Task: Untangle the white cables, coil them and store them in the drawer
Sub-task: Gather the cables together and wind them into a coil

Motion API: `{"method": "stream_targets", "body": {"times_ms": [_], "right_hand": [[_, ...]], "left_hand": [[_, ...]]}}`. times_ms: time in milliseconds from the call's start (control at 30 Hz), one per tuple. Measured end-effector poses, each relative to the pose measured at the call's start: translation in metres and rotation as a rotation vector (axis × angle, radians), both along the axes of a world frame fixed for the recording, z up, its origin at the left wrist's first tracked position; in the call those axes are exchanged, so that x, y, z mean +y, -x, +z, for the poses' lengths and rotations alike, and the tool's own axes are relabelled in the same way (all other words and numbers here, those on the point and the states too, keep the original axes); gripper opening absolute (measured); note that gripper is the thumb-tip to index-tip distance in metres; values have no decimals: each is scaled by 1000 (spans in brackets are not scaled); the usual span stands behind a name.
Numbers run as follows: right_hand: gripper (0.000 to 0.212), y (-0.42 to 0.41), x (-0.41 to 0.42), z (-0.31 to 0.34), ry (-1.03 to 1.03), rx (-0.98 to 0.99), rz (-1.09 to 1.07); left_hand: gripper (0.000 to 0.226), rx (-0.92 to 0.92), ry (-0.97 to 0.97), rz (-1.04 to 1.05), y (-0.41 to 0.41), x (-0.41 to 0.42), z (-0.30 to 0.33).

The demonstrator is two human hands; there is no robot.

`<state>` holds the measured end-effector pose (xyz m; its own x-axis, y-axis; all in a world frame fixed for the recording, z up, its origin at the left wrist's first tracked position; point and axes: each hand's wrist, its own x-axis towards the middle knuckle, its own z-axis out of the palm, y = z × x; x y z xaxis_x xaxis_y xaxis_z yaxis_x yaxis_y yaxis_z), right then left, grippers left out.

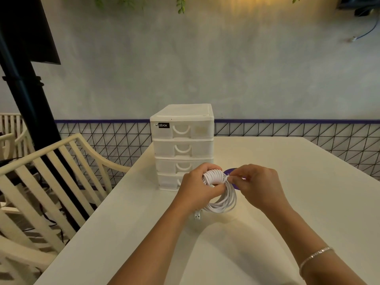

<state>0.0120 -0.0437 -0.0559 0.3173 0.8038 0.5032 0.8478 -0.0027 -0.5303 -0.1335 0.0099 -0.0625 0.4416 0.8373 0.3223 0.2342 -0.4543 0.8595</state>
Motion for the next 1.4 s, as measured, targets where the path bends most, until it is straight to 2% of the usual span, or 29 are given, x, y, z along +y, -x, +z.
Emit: {"method": "stream_targets", "body": {"times_ms": [133, 300, 467, 833, 1067, 1233, 1400], "right_hand": [[11, 3, -2, -1, 15, 71, 1], [5, 12, -1, 1, 16, 357, 0], [13, 16, -2, -1, 28, 497, 8], [17, 31, 4, -14, 18, 141, -3], [18, 32, 6, -12, -8, 207, -47], [16, 28, 3, -7, 27, 289, 15], [14, 25, -2, -2, 45, 321, 82]], "left_hand": [[31, -16, -50, 52, -1, -2, -1], [30, -58, -85, 88, 0, -1, 1], [29, -76, -90, 102, -1, -1, -1], [35, -224, 113, 138, -7, 3, -5], [39, -282, 110, 121, -13, 0, -5], [41, -287, 84, 114, -9, 2, -4], [40, -379, 139, 65, -5, 4, -3]]}}
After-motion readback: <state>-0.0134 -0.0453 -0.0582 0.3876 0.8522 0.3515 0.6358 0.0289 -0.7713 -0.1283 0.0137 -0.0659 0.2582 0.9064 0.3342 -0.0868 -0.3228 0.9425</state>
